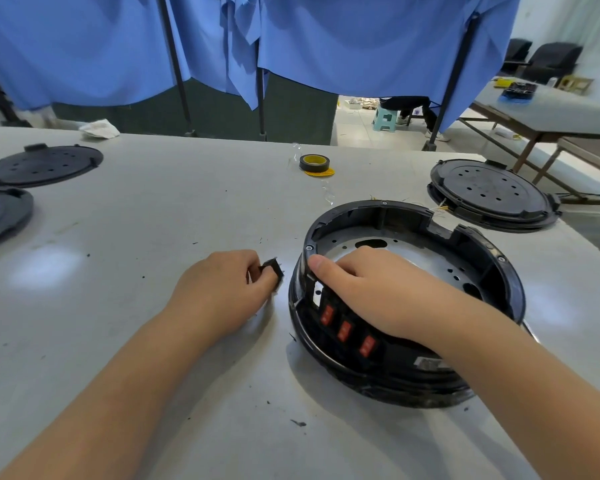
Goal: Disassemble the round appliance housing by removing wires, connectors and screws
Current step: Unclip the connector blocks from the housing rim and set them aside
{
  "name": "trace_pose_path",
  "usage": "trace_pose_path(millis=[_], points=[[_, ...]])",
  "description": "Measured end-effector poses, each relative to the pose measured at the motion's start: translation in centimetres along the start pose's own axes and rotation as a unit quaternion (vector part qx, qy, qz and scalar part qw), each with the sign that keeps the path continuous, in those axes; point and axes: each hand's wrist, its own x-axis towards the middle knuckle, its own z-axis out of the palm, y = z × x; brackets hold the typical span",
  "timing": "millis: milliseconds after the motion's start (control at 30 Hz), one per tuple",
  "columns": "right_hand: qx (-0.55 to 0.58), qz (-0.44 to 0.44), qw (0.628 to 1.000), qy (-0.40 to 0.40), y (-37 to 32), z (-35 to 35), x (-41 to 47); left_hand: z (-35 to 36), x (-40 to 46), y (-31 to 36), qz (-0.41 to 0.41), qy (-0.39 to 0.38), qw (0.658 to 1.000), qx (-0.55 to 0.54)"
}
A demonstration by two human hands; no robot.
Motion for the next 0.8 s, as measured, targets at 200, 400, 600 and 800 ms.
trace_pose_path(millis=[200,400,600,800], points=[[-0.015,-0.005,1.000,0.012,-0.2,-0.3,-0.3,-0.1,0.0,0.2,-0.009,0.022,0.999,0.024],[-0.050,-0.025,0.998,0.023,-0.1,-1.5,-0.7,-1.9,-1.2,2.2,0.099,0.109,0.986,-0.083],[-0.124,-0.077,0.983,0.108,0.2,-1.5,-1.0,-3.0,-3.3,4.9,0.220,0.046,0.962,-0.154],[-0.087,-0.114,0.981,0.127,1.0,-1.4,-1.9,-3.0,-3.8,5.2,0.220,0.012,0.960,-0.174]])
